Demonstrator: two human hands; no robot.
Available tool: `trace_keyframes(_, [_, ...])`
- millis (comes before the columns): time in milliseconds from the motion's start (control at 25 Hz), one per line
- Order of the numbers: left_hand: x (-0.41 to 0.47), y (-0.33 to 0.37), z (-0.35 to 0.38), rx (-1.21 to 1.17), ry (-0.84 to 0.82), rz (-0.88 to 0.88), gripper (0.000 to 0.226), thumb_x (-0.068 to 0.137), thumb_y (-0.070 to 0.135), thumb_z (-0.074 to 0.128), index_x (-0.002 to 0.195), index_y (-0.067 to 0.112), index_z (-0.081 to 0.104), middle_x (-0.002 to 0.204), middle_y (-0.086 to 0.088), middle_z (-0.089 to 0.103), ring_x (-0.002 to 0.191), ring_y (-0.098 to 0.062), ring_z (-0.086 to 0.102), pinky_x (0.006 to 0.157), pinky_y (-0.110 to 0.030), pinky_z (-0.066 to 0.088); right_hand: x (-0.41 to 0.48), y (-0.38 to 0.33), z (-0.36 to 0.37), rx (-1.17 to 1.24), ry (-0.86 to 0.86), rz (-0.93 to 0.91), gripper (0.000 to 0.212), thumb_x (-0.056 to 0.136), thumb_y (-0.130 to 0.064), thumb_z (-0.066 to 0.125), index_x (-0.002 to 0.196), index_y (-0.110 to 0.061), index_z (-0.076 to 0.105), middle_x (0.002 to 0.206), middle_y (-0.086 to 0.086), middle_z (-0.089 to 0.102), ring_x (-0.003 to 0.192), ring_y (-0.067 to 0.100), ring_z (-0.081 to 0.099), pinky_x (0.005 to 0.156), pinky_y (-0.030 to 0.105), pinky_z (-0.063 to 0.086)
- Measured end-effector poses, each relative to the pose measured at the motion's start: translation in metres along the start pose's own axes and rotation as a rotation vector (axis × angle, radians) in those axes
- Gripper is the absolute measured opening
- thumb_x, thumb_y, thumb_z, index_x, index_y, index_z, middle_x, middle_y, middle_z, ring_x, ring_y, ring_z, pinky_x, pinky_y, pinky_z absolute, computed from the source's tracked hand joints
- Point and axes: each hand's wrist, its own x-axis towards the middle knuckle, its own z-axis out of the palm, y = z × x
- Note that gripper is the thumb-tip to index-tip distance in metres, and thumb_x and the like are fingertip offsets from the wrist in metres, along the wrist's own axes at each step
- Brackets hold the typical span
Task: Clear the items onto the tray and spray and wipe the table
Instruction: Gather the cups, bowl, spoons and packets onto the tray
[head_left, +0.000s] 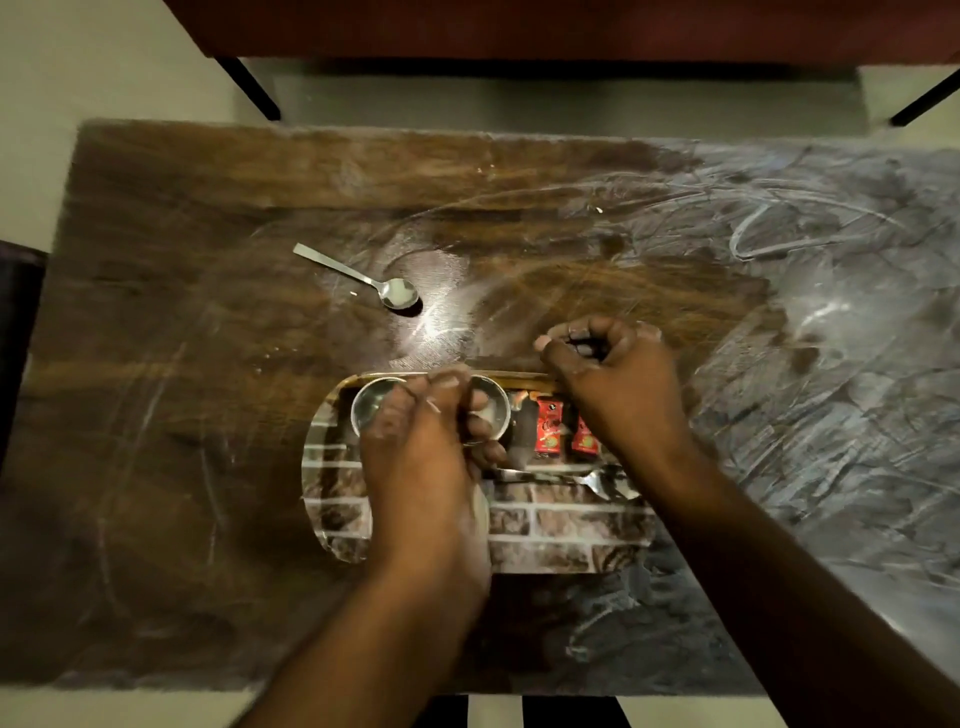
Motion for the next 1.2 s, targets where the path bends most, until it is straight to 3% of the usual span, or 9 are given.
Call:
trace_keyframes(80, [0.033, 0.038, -0.009, -0.013, 0.006, 0.056, 0.013, 0.103, 0.009, 0.057, 0.096, 0.015, 0.067, 0.066, 0.002, 0.065, 0.051, -0.006, 0.054, 0.045, -0.018, 0.046, 0.021, -0.019, 0.03, 0.057, -0.075, 0.036, 0.01, 0.09, -0.026, 0.082, 0.093, -0.018, 0.078, 0.087, 0.002, 0.081, 0.077, 0.019, 0.08, 0.08, 0.047, 0.067])
trace_keyframes(160, [0.069, 0.068, -0.017, 0.001, 0.036, 0.081, 0.008, 0.103, 0.009, 0.056, 0.101, 0.014, 0.062, 0.063, 0.002, 0.064, 0.049, -0.007, 0.057, 0.045, -0.018, 0.049, 0.042, -0.033, 0.062, 0.107, -0.12, 0.103, 0.01, 0.087, -0.023, 0.084, 0.087, -0.019, 0.075, 0.085, 0.008, 0.081, 0.077, 0.025, 0.081, 0.079, 0.056, 0.066])
trace_keyframes(240, [0.1, 0.088, -0.027, 0.067, 0.058, 0.032, 0.013, 0.103, 0.015, 0.058, 0.092, 0.015, 0.063, 0.056, 0.005, 0.066, 0.046, -0.006, 0.062, 0.046, -0.019, 0.054, 0.062, -0.04, 0.093, 0.066, -0.135, 0.169, 0.017, 0.084, -0.027, 0.087, 0.088, -0.017, 0.074, 0.088, 0.012, 0.081, 0.086, 0.03, 0.08, 0.084, 0.058, 0.065])
trace_keyframes(400, [0.147, 0.101, -0.042, 0.215, -0.007, -0.111, 0.024, 0.104, 0.024, 0.06, 0.081, 0.02, 0.064, 0.071, 0.004, 0.067, 0.069, -0.012, 0.063, 0.067, -0.028, 0.056, 0.088, -0.045, 0.138, -0.133, -0.135, 0.186, 0.033, 0.08, -0.036, 0.089, 0.093, -0.01, 0.074, 0.088, 0.011, 0.08, 0.085, 0.029, 0.08, 0.083, 0.052, 0.066])
trace_keyframes(520, [0.17, 0.095, -0.046, 0.205, -0.044, -0.121, 0.018, 0.107, 0.018, 0.057, 0.091, 0.02, 0.063, 0.097, -0.001, 0.067, 0.083, -0.014, 0.064, 0.076, -0.027, 0.057, 0.097, -0.045, 0.149, -0.118, -0.132, 0.209, 0.021, 0.078, -0.023, 0.088, 0.084, -0.008, 0.076, 0.073, 0.01, 0.079, 0.071, 0.026, 0.08, 0.075, 0.053, 0.067])
trace_keyframes(600, [0.177, 0.091, -0.047, 0.189, -0.053, -0.128, 0.016, 0.109, 0.015, 0.055, 0.094, 0.018, 0.062, 0.102, -0.005, 0.068, 0.085, -0.016, 0.066, 0.08, -0.027, 0.058, 0.097, -0.047, 0.151, -0.095, -0.152, 0.211, 0.01, 0.082, -0.011, 0.084, 0.082, -0.005, 0.076, 0.075, 0.014, 0.079, 0.072, 0.028, 0.08, 0.077, 0.054, 0.067])
trace_keyframes(760, [0.173, 0.091, -0.041, 0.136, -0.067, -0.064, 0.015, 0.11, 0.014, 0.057, 0.097, 0.014, 0.064, 0.1, -0.008, 0.071, 0.086, -0.017, 0.071, 0.086, -0.028, 0.062, 0.08, -0.062, 0.121, 0.111, -0.163, 0.206, 0.008, 0.09, 0.001, 0.079, 0.09, -0.002, 0.072, 0.081, 0.017, 0.077, 0.057, 0.018, 0.071, 0.067, 0.039, 0.063])
trace_keyframes(920, [0.129, 0.091, -0.03, 0.078, -0.151, 0.049, 0.007, 0.105, 0.012, 0.065, 0.107, 0.008, 0.07, 0.101, -0.013, 0.081, 0.086, -0.02, 0.081, 0.084, -0.03, 0.068, 0.041, -0.07, 0.049, 0.149, -0.17, 0.095, 0.019, 0.089, -0.004, 0.082, 0.105, 0.004, 0.075, 0.078, 0.011, 0.077, 0.053, 0.009, 0.069, 0.051, 0.02, 0.055])
trace_keyframes(1200, [-0.003, -0.011, -0.009, 0.05, -0.117, -0.066, 0.008, 0.101, 0.006, 0.069, 0.098, -0.001, 0.072, 0.079, -0.014, 0.079, 0.064, -0.015, 0.079, 0.061, -0.021, 0.066, -0.069, 0.005, -0.076, 0.094, -0.036, 0.121, 0.005, 0.089, -0.015, 0.085, 0.094, -0.015, 0.084, 0.078, -0.001, 0.082, 0.064, 0.007, 0.072, 0.062, 0.022, 0.059])
